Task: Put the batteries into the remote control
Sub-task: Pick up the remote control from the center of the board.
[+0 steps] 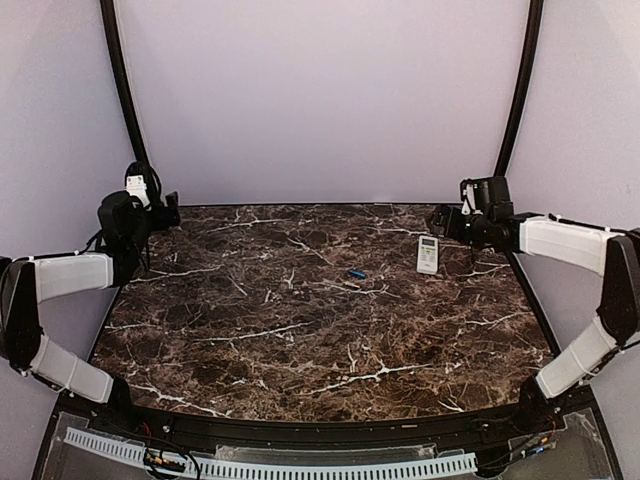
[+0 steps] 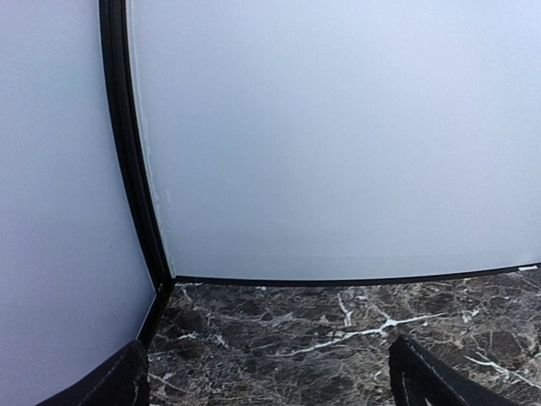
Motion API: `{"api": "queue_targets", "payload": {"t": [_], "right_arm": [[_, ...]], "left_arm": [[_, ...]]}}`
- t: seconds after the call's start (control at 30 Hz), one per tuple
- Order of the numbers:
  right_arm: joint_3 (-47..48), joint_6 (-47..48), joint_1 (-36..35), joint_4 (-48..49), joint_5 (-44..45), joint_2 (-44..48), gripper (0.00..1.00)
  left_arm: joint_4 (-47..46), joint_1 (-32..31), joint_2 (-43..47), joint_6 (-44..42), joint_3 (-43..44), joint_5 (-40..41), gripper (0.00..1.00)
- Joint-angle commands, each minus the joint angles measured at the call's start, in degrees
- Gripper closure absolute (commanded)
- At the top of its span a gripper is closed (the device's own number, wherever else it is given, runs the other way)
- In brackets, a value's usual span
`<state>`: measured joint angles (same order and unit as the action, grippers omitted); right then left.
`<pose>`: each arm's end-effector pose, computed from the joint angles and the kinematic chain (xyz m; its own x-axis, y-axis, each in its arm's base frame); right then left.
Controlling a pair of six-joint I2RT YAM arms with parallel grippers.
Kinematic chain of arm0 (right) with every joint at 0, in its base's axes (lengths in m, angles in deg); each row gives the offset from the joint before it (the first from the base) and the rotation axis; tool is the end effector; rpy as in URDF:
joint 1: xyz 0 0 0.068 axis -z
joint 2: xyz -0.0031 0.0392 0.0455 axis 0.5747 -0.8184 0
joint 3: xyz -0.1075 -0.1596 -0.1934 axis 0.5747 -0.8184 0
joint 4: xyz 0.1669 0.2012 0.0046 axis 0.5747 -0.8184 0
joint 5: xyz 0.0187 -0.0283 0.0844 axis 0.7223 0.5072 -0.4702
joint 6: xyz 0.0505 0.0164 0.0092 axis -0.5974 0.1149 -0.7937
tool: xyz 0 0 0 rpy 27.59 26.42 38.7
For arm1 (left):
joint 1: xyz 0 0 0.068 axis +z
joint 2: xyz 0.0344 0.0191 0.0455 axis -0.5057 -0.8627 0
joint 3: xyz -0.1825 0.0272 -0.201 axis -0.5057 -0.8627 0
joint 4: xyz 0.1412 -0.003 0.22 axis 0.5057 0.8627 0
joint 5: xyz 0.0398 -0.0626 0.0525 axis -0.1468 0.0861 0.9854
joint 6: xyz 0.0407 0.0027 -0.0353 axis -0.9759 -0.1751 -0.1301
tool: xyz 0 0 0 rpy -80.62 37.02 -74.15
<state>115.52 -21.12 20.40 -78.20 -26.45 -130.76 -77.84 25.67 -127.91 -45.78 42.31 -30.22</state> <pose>0.3181 0.0835 0.2568 -0.5680 0.2836 -0.7726 -0.0256 0.9322 0.3610 0.3039 -0.0189 0.2698 0.0362 -0.0112 -0.9993 -0.0903 0.9958 -0.0144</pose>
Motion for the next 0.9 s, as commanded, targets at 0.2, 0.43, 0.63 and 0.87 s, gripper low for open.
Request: {"api": "queue_targets", "payload": {"t": [0.2, 0.43, 0.63, 0.87], "right_arm": [[29.1, -4.3, -4.7, -30.1, 15.9, -29.3, 0.01], [36.6, -5.1, -4.8, -34.9, 17.0, -39.5, 0.04], [34.8, -4.4, -4.8, -33.5, 13.3, -41.2, 0.28], [31.5, -0.6, -4.8, -32.7, 7.1, -37.8, 0.66]], "left_arm": [[8.5, -6.4, 9.6, -2.8, -0.1, -12.5, 0.03], [9.7, -7.9, 10.9, -4.3, 0.5, -15.7, 0.04], [9.5, -8.1, 11.7, -2.8, 0.5, -18.3, 0.04], [9.1, -8.4, 11.9, -4.3, 0.0, -21.4, 0.05]]}}
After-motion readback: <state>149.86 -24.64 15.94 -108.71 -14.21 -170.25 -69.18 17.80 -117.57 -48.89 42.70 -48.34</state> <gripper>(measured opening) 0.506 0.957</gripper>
